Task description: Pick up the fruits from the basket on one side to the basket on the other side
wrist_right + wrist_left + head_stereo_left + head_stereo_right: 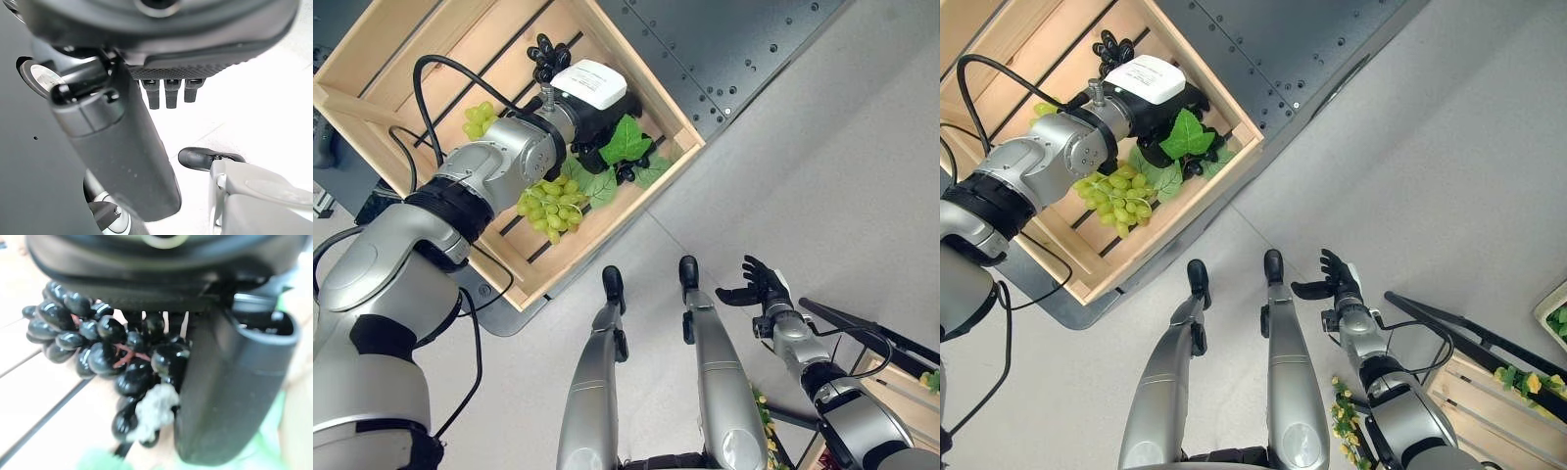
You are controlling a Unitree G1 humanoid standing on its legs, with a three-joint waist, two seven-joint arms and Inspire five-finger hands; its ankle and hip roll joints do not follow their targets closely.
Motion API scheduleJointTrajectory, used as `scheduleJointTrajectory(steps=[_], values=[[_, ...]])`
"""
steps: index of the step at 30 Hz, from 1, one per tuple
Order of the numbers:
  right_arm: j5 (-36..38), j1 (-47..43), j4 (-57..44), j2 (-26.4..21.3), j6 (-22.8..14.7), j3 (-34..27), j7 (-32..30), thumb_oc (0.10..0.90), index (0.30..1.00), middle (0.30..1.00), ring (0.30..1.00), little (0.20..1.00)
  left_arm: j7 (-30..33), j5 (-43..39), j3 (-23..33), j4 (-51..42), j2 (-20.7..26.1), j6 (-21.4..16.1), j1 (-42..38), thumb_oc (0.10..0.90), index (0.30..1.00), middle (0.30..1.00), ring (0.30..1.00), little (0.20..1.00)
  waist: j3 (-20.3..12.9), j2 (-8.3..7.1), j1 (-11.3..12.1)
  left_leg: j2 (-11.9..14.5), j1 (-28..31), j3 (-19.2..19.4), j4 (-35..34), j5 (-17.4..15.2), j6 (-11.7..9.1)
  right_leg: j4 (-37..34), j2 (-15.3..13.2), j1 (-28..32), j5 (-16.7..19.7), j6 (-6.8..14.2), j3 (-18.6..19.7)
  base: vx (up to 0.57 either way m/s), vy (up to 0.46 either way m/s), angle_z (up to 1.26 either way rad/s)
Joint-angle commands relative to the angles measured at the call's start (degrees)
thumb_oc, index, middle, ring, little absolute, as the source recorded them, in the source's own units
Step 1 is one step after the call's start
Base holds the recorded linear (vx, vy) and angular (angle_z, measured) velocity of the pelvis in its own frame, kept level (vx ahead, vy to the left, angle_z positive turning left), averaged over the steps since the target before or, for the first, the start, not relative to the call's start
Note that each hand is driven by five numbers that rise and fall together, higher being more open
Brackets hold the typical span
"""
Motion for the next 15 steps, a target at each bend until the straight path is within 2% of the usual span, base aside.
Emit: scheduleJointTrajectory(steps=[1, 5, 10, 13, 15], values=[[1.7, 3.3, -1.5, -2.0, -2.3, -0.4, -2.7, 0.800, 0.900, 0.900, 0.900, 0.900, 3.7, 3.1, 0.9, -0.1, -1.7, -7.3, 4.9, 0.400, 0.300, 0.300, 0.300, 0.300, -0.5, -0.55, 0.6, 0.3, -2.2, 1.0, 5.7, -2.7, -0.8, -4.9, 0.1, 2.0, 6.3, -0.9, -3.4, 0.00, 0.000, 0.00], [2.3, 3.7, -0.5, -2.2, -3.6, -0.7, -2.0, 0.800, 0.900, 0.900, 0.900, 0.900, 9.4, 8.4, 0.0, -0.5, -0.6, -9.2, 4.5, 0.400, 0.300, 0.300, 0.300, 0.300, -0.5, -0.65, 0.8, 0.5, -0.6, 1.0, 5.3, -2.7, -0.9, -5.3, -0.1, 3.6, 6.2, -0.8, -3.5, 0.00, 0.000, 0.00], [2.8, 4.0, -0.5, -2.0, -4.1, -0.6, -1.9, 0.800, 0.900, 0.900, 0.900, 0.900, 14.7, 12.8, -0.8, -0.2, 0.2, -9.7, 4.6, 0.400, 0.300, 0.300, 0.300, 0.300, -0.5, -0.77, 0.8, 0.6, 2.0, 0.9, 4.6, -2.6, -1.2, -6.2, -0.4, 6.1, 6.5, -0.7, -3.4, 0.00, 0.000, 0.00], [3.2, 4.8, -0.4, -1.9, -5.3, -0.7, -1.3, 0.800, 0.900, 0.900, 0.900, 0.900, 17.6, 13.5, -0.8, -0.3, 0.9, -10.1, 5.2, 0.400, 0.300, 0.300, 0.300, 0.300, -0.5, -0.69, 0.9, 0.6, 4.9, 1.1, 3.5, -2.7, -1.2, -6.8, -0.6, 8.6, 6.3, -0.5, -3.4, 0.00, 0.000, 0.00], [3.1, 5.1, -0.6, -1.8, -5.5, -0.8, -1.1, 0.800, 0.900, 0.900, 0.900, 0.900, 17.5, 11.5, -0.1, -0.4, 1.0, -10.2, 6.1, 0.400, 0.300, 0.300, 0.300, 0.300, -0.5, -0.64, 1.1, 0.5, 6.7, 1.0, 2.8, -2.8, -1.2, -7.3, -0.8, 10.4, 6.2, -0.4, -3.4, 0.00, 0.000, 0.00]])
